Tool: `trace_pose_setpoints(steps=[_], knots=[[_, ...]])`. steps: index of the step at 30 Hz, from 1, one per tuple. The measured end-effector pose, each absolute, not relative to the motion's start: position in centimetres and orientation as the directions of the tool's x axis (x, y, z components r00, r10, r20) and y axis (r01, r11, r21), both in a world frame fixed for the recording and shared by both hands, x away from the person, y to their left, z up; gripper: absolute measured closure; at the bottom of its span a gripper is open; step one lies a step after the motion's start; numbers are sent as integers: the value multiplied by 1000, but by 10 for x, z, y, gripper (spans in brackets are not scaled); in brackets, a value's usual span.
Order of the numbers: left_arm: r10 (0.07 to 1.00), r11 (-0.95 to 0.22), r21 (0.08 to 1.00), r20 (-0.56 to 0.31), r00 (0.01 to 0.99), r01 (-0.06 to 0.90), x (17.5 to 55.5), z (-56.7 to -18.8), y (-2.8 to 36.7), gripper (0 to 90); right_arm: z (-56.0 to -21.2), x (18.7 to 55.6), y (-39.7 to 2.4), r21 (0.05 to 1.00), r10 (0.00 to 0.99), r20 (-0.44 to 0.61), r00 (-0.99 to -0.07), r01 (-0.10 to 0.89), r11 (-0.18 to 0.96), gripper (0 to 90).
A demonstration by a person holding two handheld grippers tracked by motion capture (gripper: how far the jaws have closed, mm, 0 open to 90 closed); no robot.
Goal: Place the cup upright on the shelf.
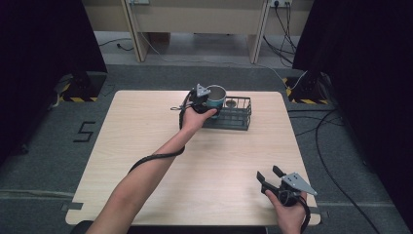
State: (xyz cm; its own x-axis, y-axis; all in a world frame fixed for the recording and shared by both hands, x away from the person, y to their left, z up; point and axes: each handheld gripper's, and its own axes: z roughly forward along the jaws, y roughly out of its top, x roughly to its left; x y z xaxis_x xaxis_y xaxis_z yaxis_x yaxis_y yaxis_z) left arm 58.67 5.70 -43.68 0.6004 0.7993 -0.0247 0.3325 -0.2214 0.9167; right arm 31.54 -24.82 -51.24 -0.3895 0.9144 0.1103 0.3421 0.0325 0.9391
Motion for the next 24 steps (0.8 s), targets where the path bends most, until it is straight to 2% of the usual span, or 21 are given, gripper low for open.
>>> trace_pose_setpoints(steps=[24], knots=[[768,-232,934,4,641,271,546,-422,91,142,-512,316,-248,939,917,101,-386,341,40,302]])
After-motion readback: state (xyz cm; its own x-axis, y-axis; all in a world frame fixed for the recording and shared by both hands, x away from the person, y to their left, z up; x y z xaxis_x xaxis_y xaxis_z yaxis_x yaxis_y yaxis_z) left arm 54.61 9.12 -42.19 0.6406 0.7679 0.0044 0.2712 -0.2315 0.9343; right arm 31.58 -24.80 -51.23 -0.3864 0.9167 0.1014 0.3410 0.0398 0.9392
